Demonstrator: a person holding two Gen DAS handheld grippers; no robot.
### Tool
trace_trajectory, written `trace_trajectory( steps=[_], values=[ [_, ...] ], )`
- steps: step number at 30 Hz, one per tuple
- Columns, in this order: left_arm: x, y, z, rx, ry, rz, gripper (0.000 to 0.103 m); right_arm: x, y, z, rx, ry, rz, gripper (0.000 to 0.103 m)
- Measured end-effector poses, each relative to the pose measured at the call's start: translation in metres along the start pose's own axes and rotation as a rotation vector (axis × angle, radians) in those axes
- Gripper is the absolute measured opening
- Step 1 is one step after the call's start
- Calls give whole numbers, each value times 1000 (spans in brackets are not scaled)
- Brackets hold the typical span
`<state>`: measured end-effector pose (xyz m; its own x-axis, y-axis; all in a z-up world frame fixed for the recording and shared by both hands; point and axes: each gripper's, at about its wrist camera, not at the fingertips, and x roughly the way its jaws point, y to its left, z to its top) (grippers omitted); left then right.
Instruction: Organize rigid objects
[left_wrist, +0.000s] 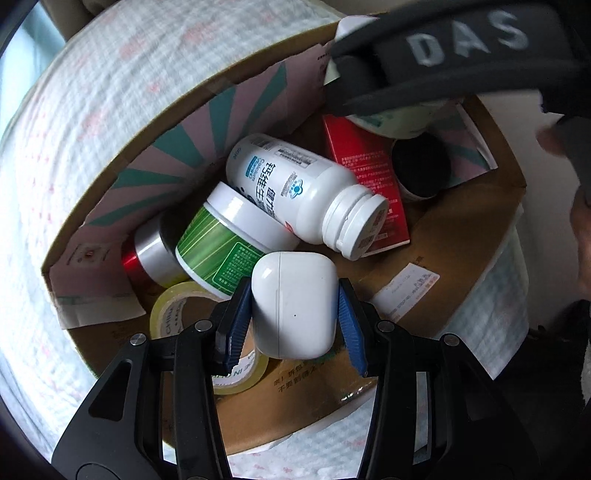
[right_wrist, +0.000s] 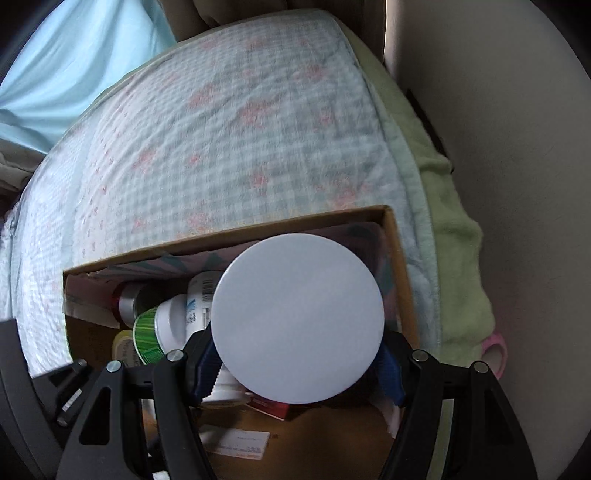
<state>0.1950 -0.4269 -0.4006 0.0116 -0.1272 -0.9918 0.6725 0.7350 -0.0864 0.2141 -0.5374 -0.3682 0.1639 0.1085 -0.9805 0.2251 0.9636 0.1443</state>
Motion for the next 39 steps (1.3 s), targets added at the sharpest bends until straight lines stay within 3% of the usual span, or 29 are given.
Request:
trace_trajectory(
  steps=[2, 4, 5, 6, 21, 27, 39],
  values=[
    [-2, -1, 1, 5, -6, 11, 48, 6, -3, 2, 24, 33, 11, 66],
    [-7, -2, 1, 10, -24, 18, 101, 1, -3, 2, 31, 8, 35, 84],
    [-12, -1, 0, 8, -45, 5, 103, -3, -3, 2, 39, -3, 61, 94],
    [-15, 0, -1, 4, -53, -8, 103, -8, -4, 1, 47, -21, 69, 103],
    [-39, 23, -26, -26, -50, 0, 103, -35, -7, -12, 83, -67, 82, 103],
    [-71, 21, -37, -40, -94, 7, 103, -60, 5, -14, 72, -105, 79, 103],
    [-170, 42, -103, -131, -242, 42, 103, -144, 69, -41, 7, -223, 77, 103]
  ],
)
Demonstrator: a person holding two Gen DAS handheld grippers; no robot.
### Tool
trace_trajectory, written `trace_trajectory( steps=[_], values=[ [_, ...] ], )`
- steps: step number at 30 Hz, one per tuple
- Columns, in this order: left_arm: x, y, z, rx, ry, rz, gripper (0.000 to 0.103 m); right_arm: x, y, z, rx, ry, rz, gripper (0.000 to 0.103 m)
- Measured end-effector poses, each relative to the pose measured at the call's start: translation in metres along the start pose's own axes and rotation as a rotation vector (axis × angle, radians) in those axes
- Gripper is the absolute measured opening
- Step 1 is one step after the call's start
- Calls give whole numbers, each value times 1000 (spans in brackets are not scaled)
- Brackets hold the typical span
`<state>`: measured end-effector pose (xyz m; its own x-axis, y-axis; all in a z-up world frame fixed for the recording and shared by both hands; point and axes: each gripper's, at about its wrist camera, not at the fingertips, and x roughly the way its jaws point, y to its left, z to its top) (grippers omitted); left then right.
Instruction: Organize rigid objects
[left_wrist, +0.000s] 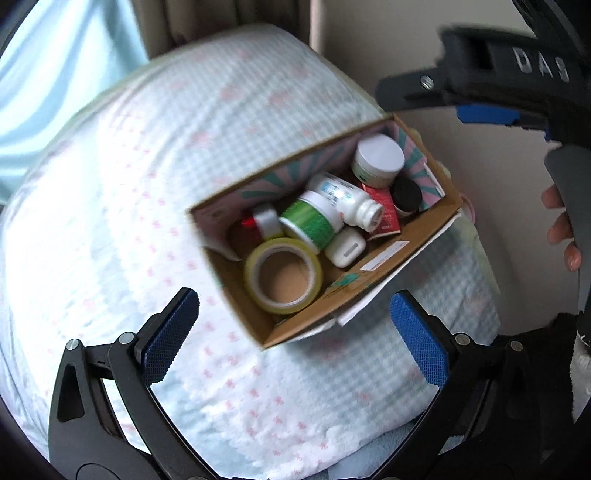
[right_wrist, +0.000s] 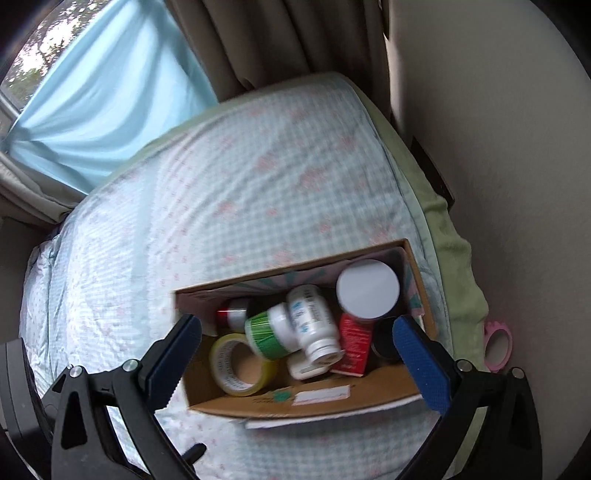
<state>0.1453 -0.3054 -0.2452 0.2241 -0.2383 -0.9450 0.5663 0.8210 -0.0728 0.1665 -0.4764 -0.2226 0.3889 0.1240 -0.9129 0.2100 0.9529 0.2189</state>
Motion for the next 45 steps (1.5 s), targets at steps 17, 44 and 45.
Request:
trace_trajectory(
  steps=[17, 44, 45],
  values=[
    [-277, 145, -108, -307, -479, 202, 103, -193, 185, -59, -221, -326, 29, 103],
    [-374, 136, -174, -342, -765, 331, 103, -272, 235, -124, -264, -608, -40, 103],
    [-374, 135, -174, -341, -766, 329, 103, -273, 234, -125, -265, -610, -40, 103]
  ],
)
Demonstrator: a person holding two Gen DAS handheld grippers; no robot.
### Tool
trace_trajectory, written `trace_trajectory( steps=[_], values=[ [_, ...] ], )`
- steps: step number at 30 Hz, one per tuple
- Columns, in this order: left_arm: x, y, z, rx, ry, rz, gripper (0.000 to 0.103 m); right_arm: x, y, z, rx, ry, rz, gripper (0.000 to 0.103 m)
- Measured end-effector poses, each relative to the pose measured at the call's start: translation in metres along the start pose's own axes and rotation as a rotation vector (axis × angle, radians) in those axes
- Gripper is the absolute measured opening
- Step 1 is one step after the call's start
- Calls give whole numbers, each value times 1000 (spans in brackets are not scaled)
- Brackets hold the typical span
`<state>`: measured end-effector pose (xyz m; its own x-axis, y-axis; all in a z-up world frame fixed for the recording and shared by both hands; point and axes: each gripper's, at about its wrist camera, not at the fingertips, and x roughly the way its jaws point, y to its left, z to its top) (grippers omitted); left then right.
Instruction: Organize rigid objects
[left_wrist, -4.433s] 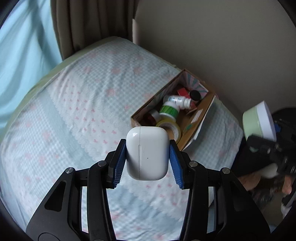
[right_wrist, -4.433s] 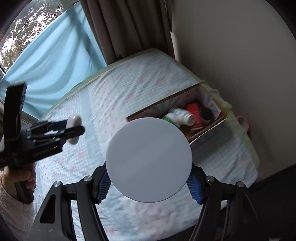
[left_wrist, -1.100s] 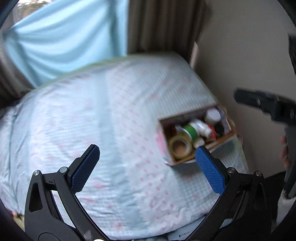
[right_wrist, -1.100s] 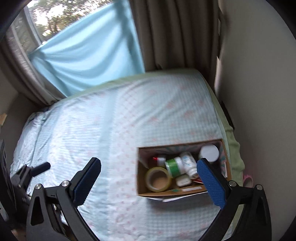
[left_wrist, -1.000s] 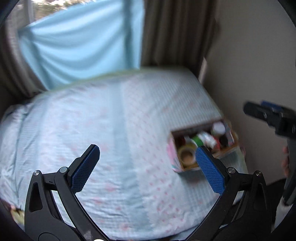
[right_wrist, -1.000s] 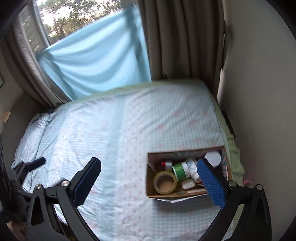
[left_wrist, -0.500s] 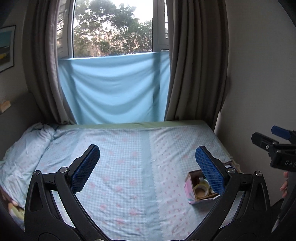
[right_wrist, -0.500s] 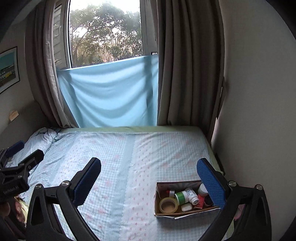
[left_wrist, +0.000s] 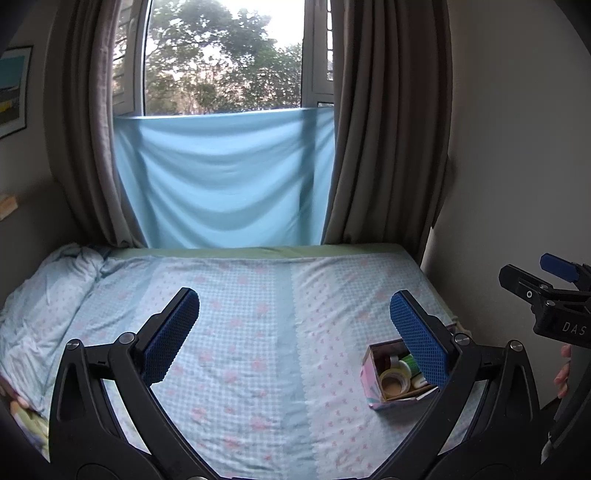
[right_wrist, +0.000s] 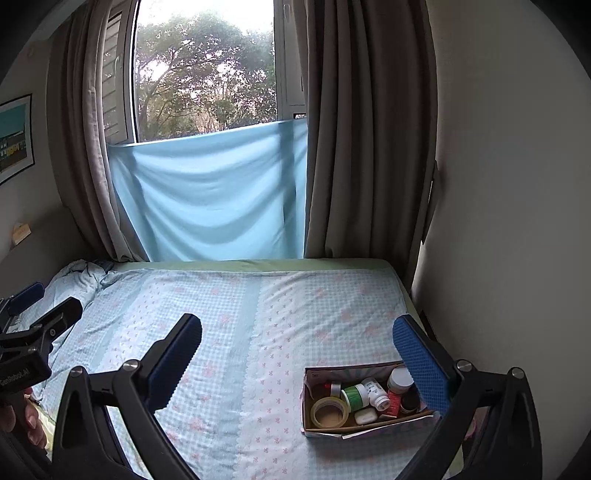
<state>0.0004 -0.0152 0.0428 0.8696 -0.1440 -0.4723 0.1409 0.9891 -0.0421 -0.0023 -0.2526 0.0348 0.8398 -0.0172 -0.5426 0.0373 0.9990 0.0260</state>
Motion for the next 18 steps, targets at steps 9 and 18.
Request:
trace_trajectory(
  steps=[9, 18],
  values=[
    [3, 0, 2, -8, 5, -5, 103, 3, -1, -1, -3, 4, -2, 103],
    [1, -1, 4, -8, -1, -6, 103, 6, 0, 1, -9, 6, 4, 103]
  ],
)
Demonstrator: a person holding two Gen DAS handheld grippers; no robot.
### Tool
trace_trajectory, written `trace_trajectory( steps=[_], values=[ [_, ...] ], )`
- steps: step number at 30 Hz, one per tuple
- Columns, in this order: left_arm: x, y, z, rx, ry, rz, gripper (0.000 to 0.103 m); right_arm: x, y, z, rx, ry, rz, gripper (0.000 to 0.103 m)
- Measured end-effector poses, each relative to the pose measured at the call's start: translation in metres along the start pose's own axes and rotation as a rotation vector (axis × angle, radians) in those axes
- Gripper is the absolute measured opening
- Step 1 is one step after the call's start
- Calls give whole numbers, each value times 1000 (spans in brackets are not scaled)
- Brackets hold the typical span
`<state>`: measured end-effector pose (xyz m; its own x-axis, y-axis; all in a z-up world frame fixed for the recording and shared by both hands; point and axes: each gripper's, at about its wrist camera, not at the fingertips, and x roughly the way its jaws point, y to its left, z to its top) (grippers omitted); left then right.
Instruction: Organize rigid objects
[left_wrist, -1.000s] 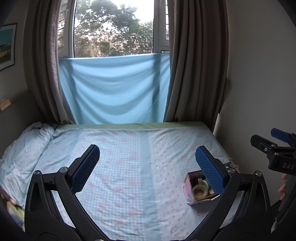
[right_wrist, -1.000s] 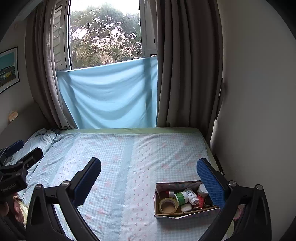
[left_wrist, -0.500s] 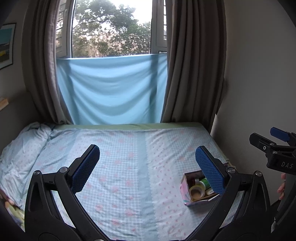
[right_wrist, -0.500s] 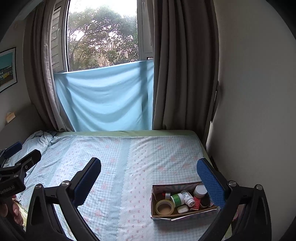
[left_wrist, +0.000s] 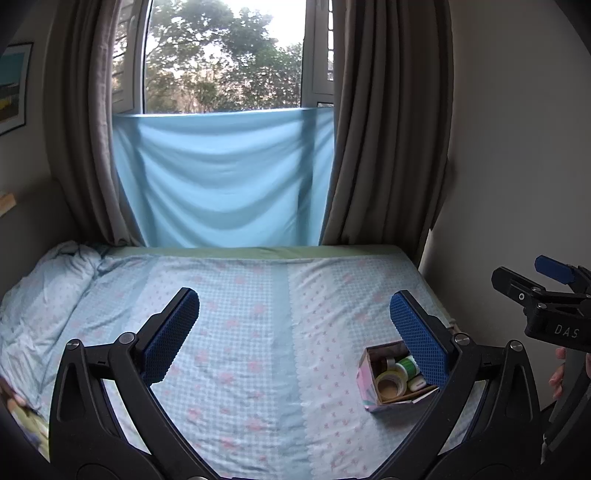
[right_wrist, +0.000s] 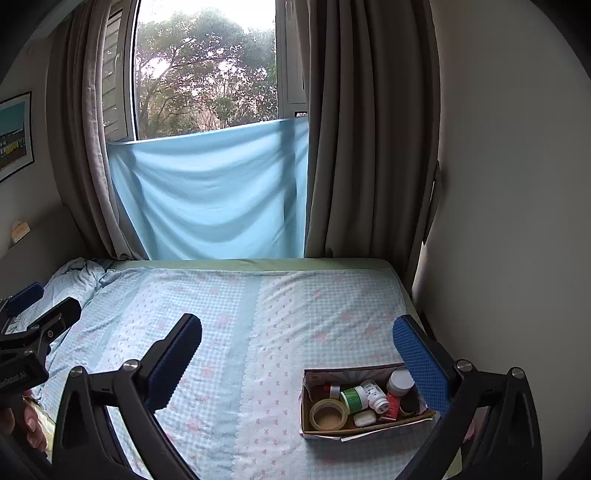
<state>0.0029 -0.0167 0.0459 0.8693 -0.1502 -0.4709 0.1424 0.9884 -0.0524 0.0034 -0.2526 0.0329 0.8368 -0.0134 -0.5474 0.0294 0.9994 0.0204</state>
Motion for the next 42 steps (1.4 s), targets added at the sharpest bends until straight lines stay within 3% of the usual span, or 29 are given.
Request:
trace_trajectory(
  steps=[33, 42],
  values=[
    [3, -3, 2, 2, -24, 26, 103, 2, 4, 5, 5, -2, 7, 103],
    [-3, -14, 3, 73, -111, 120, 103, 2, 3, 5, 5, -2, 6, 103]
  ],
)
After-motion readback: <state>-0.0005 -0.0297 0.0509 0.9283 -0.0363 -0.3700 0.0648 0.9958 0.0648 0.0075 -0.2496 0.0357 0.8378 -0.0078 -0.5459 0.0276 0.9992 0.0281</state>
